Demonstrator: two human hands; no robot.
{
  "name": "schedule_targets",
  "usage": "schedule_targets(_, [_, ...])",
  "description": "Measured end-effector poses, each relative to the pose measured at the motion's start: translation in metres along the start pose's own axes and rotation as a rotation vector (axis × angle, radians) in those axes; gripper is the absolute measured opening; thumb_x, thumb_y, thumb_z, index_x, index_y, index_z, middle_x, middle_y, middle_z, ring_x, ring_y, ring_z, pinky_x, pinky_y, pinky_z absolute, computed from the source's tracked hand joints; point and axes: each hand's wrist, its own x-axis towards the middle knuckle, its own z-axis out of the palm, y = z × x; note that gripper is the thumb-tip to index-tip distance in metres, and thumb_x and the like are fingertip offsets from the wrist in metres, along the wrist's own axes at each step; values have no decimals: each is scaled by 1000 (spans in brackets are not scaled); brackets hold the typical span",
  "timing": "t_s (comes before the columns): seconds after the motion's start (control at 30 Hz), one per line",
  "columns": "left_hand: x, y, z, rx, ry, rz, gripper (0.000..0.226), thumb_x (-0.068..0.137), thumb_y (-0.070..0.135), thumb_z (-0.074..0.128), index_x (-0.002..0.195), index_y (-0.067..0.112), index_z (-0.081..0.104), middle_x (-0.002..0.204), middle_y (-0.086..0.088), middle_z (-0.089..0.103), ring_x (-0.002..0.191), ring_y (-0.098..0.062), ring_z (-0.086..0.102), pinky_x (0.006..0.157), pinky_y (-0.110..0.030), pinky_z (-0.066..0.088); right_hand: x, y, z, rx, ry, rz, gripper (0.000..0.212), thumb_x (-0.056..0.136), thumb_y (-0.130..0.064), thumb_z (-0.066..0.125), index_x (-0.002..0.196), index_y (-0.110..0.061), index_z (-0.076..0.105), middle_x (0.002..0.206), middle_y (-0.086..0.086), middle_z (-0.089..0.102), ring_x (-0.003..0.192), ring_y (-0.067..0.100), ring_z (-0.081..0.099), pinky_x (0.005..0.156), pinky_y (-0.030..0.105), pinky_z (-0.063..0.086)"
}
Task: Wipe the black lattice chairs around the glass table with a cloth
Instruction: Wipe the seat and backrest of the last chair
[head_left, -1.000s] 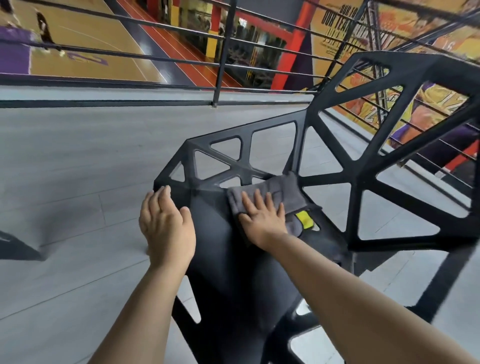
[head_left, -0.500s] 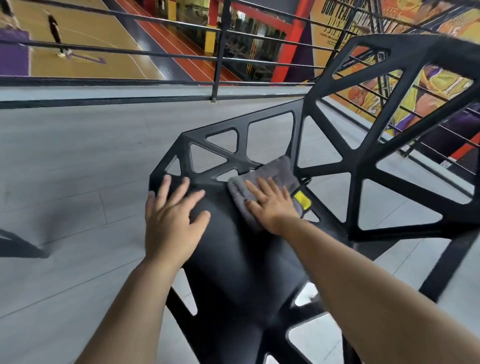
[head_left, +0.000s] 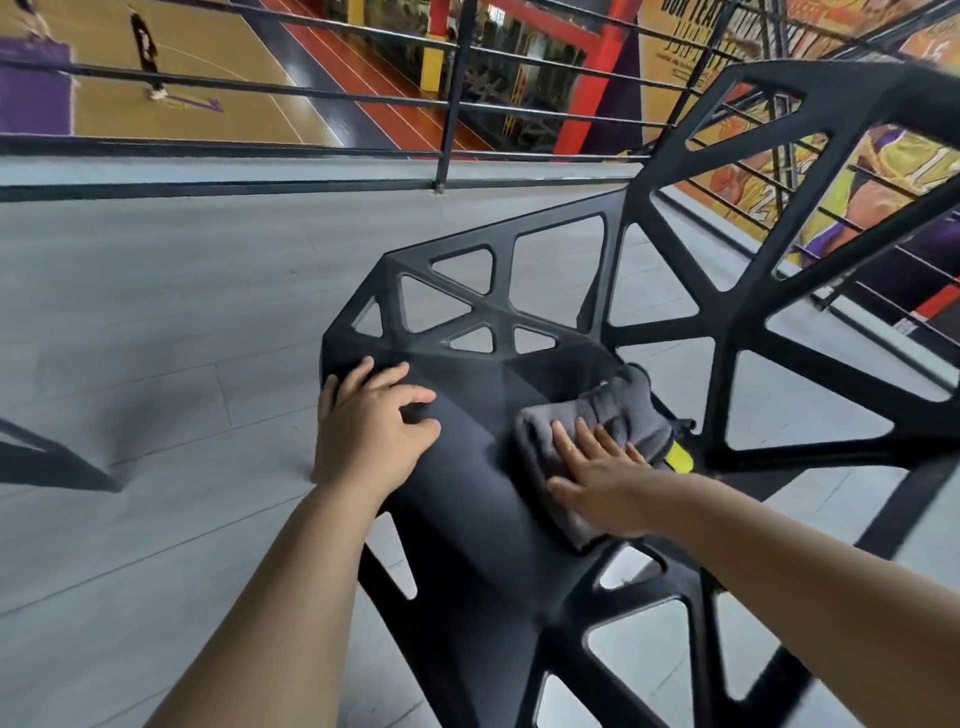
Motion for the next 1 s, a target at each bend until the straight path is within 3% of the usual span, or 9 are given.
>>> schedule_targets(0.1, [-1,3,-2,49,2,-2,32,80,35,63,111,37,66,144,14,43,142,-12,16,117,-36,0,-65,-8,7,-56,-134,-108,71,97,-53,23,146,-29,-21,156,4,-24,144,23,-17,118,43,-4])
schedule_targets(0.2, [-4,14,-1,211,25,50,31,84,33,57,115,35,64,143,11,46,144,-16,11,116,-40,-4,-91,-12,12,-73,-145,-114,67,98,-54,18,147,-29,-20,156,4,-22,145,22,-15,118,42,-3])
schedule_targets(0.33, [-15,43,13,385,-93,234,39,92,32,42,129,25,54,147,6,42,146,-16,6,117,-42,-8,-36,-13,6,16,-28,22,65,98,-52,19,149,-29,-14,158,3,-16,146,24,-12,117,48,-2])
schedule_targets(0.57, [-16,42,17,416,-132,253,44,95,37,39,137,25,44,152,7,33,146,-16,8,117,-40,-4,82,-3,-21,201,263,231,74,92,-60,28,151,-29,-3,159,4,-10,145,29,-11,115,52,1])
schedule_targets(0.67, [-18,41,18,415,-121,262,45,95,37,39,138,26,44,152,8,33,146,-15,8,117,-40,-4,107,6,-40,160,362,295,74,91,-57,27,152,-24,-1,160,7,-2,146,28,-4,114,50,4])
schedule_targets(0.83, [-18,35,23,372,-64,276,42,92,35,46,132,24,54,145,8,44,144,-15,18,117,-41,4,125,12,-54,57,470,318,61,93,-34,25,150,-14,14,153,13,23,139,27,17,105,46,20])
schedule_targets(1.0, [-14,32,27,359,-45,272,32,69,27,74,99,19,73,115,2,69,124,-24,53,104,-50,35,107,38,-56,-99,513,238,39,92,-21,31,129,-18,42,132,6,53,124,27,34,91,41,31])
